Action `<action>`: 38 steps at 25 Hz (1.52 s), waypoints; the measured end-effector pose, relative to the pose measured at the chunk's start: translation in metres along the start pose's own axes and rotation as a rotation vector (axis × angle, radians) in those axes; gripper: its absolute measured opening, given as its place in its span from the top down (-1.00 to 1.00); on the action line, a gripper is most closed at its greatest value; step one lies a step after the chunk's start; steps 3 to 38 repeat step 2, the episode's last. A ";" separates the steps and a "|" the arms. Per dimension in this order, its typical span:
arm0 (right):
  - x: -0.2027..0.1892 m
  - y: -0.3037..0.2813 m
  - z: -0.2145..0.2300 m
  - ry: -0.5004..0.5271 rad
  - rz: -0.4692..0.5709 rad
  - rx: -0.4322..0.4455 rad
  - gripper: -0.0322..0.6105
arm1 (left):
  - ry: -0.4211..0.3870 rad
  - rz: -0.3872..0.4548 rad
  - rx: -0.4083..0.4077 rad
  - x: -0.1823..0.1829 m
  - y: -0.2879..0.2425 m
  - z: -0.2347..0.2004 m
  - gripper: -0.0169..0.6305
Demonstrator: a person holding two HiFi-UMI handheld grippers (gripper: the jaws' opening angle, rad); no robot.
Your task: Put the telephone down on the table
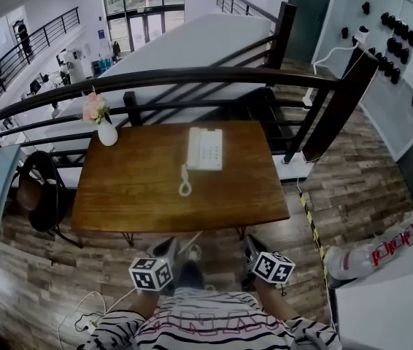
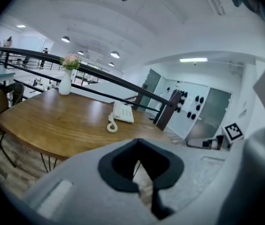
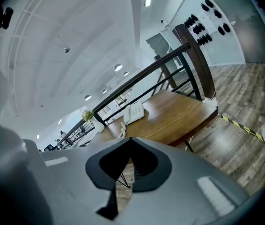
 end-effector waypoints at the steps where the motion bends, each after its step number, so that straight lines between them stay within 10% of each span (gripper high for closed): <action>1: 0.002 -0.001 0.001 -0.002 0.000 -0.002 0.90 | 0.001 -0.001 0.002 0.001 -0.002 0.000 0.94; 38: 0.003 -0.002 0.002 -0.004 0.000 -0.003 0.90 | 0.001 -0.002 0.004 0.002 -0.003 0.000 0.94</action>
Point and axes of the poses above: the fingertips, and each gripper's own axes: y backward along the fingers, z to its right, x out of its top, the point moved 1 cm from there along y, backward along the fingers, and after that the axes turned 11 degrees about x, right-handed, at the moved point
